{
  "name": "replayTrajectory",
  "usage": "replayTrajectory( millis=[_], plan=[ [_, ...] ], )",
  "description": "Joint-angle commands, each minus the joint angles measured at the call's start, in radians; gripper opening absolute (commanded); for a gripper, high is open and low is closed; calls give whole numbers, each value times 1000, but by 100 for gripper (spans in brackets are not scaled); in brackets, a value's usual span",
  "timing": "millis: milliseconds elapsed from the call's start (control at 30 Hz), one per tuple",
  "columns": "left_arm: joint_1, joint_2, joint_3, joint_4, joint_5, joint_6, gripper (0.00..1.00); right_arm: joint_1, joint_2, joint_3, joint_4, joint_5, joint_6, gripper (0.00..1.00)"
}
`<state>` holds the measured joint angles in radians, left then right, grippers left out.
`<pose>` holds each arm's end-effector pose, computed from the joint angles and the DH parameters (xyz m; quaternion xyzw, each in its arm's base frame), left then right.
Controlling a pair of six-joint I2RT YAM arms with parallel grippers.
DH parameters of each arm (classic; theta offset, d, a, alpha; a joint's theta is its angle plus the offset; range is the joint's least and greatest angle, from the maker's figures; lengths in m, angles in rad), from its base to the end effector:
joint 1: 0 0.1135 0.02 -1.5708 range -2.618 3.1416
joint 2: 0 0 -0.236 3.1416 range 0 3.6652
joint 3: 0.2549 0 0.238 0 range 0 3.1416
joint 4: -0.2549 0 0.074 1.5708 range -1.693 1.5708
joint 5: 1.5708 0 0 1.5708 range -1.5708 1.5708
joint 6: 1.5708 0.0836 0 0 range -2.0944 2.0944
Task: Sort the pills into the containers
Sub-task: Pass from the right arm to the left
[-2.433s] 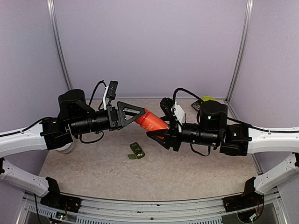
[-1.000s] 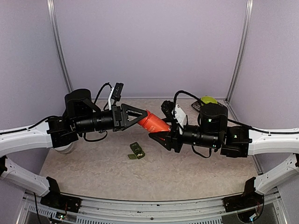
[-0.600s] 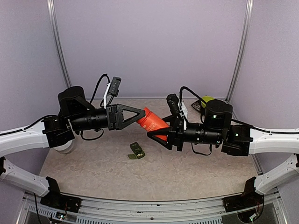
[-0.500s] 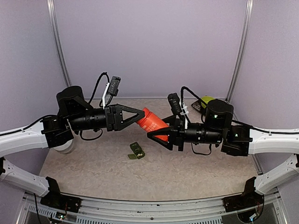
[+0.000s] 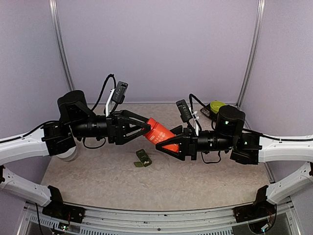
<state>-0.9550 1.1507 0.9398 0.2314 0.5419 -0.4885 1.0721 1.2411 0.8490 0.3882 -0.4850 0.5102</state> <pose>0.1422 -0.2756 0.3424 0.3419 0.6118 -0.5953 0.3929 0.1223 0.3061 0.3037 -0.3535 0.6138 0.6068 0.3606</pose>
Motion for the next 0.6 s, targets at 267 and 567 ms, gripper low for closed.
replayTrajectory(
  millis=[267,567],
  plan=[
    [-2,-3,-4,52,28,-17,58,-1,-4,16,9,-3,-42,0],
    [-4,13,4,27,21,1,66,-2,-7,20,13,33,-43,0]
  ],
)
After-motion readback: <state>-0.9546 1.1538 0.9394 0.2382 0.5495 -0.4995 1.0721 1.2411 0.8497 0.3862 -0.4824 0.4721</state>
